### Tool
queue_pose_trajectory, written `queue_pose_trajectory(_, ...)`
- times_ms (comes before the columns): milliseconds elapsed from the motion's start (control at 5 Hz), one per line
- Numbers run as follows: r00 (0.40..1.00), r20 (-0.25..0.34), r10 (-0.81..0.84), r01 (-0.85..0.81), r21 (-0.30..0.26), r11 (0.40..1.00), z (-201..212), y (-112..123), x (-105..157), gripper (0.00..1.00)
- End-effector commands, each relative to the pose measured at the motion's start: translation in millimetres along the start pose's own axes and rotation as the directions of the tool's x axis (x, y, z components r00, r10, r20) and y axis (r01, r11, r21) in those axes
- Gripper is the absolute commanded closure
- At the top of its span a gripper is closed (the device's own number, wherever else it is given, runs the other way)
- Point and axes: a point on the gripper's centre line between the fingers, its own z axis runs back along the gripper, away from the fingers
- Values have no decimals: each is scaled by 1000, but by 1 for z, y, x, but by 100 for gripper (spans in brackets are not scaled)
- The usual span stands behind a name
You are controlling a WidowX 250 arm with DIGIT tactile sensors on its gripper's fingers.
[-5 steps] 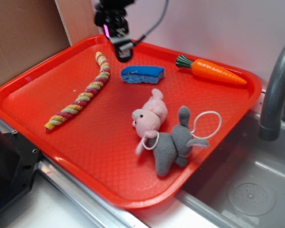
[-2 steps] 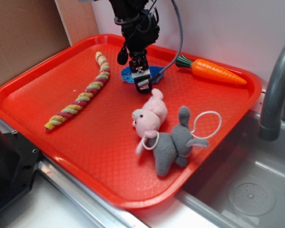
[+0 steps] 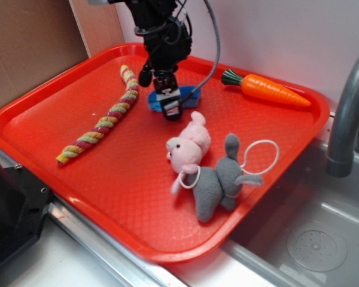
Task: Grab the blue sponge.
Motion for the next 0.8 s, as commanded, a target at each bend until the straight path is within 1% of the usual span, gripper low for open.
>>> queue_pose_trajectory(0,978,129,161,-180,152,972,84,-33,2,100)
queue_pose_trajectory(200,908,147,392,-414,182,892,136,-46,-15,100)
queue_pose_trajectory(400,772,100,627,-635,117,763,189,-61,-23,100)
queue_pose_trajectory(600,673,114,731,-739,117,663,238,-75,-20,100)
